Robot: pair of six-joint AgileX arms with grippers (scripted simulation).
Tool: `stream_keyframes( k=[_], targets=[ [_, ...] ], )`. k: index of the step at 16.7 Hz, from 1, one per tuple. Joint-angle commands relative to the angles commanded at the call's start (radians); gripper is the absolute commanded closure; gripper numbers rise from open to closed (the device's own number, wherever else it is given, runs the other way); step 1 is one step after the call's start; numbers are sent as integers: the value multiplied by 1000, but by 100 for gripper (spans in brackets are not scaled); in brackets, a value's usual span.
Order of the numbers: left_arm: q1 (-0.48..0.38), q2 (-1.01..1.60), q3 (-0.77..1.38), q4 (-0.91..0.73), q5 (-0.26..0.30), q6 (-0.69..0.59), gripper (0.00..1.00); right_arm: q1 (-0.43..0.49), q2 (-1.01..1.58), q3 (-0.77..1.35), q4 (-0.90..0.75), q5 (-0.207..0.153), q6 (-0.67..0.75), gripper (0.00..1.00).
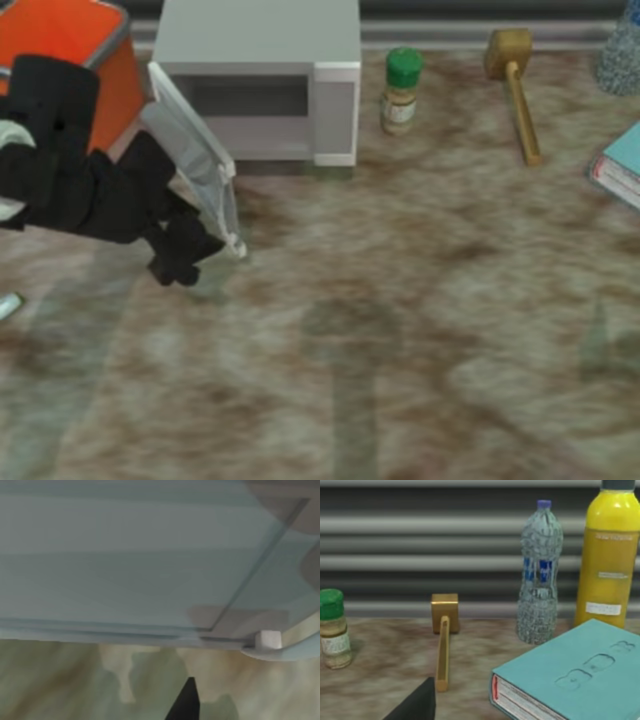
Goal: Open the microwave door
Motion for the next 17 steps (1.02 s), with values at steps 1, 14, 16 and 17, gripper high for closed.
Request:
stream_keyframes(
  k=[1, 14, 16, 17],
  targets=[
    [0, 0, 0, 0, 0, 0, 10, 0, 0, 0, 0, 0, 0, 0],
    [-2, -42, -9, -30, -9, -5, 0, 0, 0, 0, 0, 0, 0, 0],
    [-6, -116, -24, -82, -17, -15, 0, 0, 0, 0, 0, 0, 0, 0],
    [-9, -159, -32, -111, -19, -21, 0, 0, 0, 0, 0, 0, 0, 0]
  ],
)
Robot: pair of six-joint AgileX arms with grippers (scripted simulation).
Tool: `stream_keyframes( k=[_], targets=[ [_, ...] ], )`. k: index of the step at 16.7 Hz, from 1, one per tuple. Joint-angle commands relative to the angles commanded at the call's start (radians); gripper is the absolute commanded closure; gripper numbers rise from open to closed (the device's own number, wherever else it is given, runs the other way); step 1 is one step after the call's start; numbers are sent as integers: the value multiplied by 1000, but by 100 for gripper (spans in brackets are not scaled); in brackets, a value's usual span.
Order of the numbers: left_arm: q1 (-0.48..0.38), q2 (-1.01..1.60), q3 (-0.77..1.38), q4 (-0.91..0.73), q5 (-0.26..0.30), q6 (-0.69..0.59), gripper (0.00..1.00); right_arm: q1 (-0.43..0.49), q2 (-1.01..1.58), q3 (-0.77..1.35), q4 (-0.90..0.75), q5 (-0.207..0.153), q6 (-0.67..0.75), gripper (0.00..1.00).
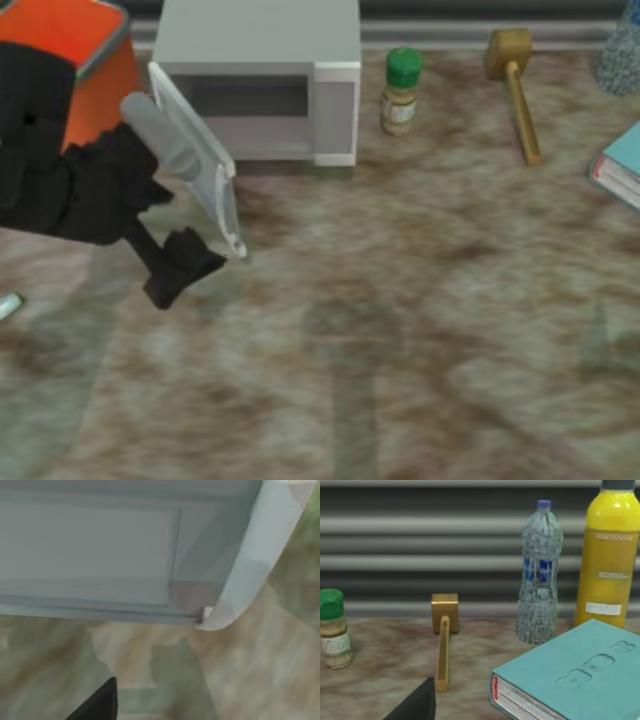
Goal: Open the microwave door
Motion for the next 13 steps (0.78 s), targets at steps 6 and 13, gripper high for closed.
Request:
stream_keyframes(
  k=[6, 13],
  targets=[
    [-8, -111, -22, -86, -2, -18, 0, 0, 0, 0, 0, 0, 0, 0],
    [-28, -27, 86, -187, -46, -123, 0, 0, 0, 0, 0, 0, 0, 0]
  ],
)
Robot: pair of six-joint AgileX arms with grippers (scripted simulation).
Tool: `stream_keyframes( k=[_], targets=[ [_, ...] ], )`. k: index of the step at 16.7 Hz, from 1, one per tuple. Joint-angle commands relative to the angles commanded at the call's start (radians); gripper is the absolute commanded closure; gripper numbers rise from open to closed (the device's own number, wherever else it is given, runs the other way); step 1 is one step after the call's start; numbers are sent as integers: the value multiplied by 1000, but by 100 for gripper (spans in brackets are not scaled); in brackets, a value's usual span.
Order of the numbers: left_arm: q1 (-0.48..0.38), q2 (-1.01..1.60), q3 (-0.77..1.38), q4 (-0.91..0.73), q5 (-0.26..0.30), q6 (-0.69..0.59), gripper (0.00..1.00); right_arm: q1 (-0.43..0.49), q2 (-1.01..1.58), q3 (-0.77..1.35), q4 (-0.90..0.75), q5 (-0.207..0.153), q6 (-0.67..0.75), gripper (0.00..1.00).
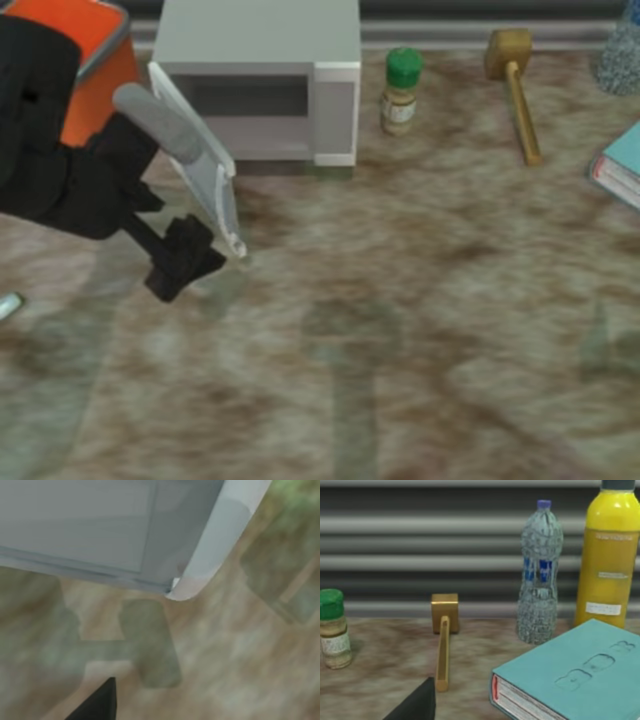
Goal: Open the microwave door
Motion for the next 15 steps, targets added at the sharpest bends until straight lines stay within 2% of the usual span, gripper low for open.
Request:
stream_keyframes(
  k=[3, 6, 11, 15],
  targets=[
    [-38, 119, 188, -164, -69, -179, 0, 0, 0, 0, 0, 0, 0, 0],
    [-85, 257, 457, -363, -155, -413, 0, 0, 0, 0, 0, 0, 0, 0],
    [-169, 477, 967, -716, -322, -876, 0, 0, 0, 0, 0, 0, 0, 0],
    [-227, 619, 1297, -973, -453, -1236, 0, 0, 0, 0, 0, 0, 0, 0]
  ],
)
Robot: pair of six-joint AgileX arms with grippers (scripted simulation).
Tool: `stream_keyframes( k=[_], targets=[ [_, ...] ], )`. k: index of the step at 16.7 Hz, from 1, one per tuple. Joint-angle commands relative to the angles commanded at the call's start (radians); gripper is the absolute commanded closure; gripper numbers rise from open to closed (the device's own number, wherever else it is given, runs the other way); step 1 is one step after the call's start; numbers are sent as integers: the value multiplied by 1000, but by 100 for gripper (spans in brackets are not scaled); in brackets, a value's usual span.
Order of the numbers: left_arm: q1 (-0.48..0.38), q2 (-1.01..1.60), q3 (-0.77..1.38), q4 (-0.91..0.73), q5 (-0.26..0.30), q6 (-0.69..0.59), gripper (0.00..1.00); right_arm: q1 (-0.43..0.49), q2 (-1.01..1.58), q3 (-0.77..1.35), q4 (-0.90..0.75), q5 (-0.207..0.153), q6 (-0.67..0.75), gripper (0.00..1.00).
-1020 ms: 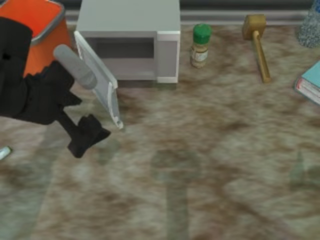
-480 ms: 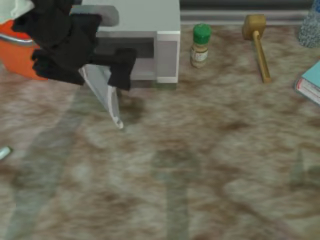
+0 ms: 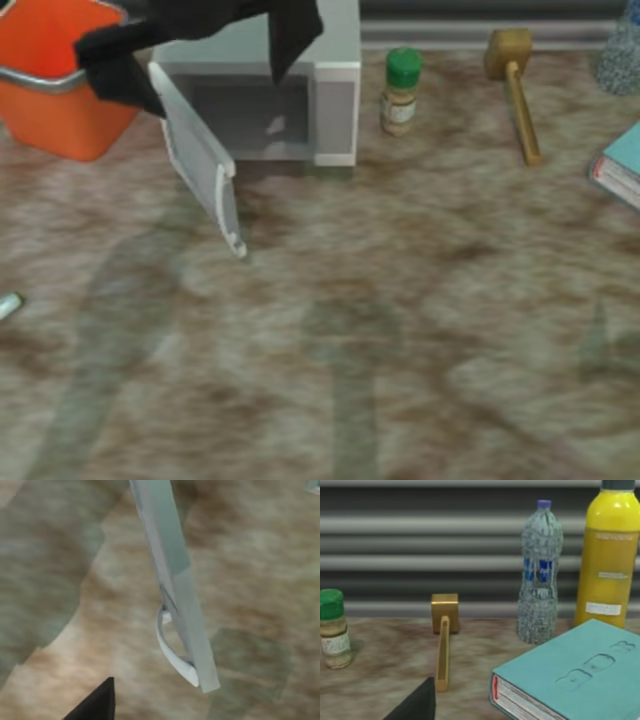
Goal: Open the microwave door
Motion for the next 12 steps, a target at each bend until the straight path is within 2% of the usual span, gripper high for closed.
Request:
stream_keyframes(
  k=[3, 5, 7, 11, 12],
  targets=[
    [-33, 82, 181, -156, -81, -200, 0, 0, 0, 0, 0, 0, 0, 0],
    [-48, 117, 262, -226, -118, -284, 0, 0, 0, 0, 0, 0, 0, 0],
    [-55, 137, 301, -264, -138, -325, 0, 0, 0, 0, 0, 0, 0, 0],
    [-56, 139, 306, -268, -140, -329, 0, 0, 0, 0, 0, 0, 0, 0],
    [-52, 208, 443, -244, -134, -328, 0, 0, 0, 0, 0, 0, 0, 0]
  ],
)
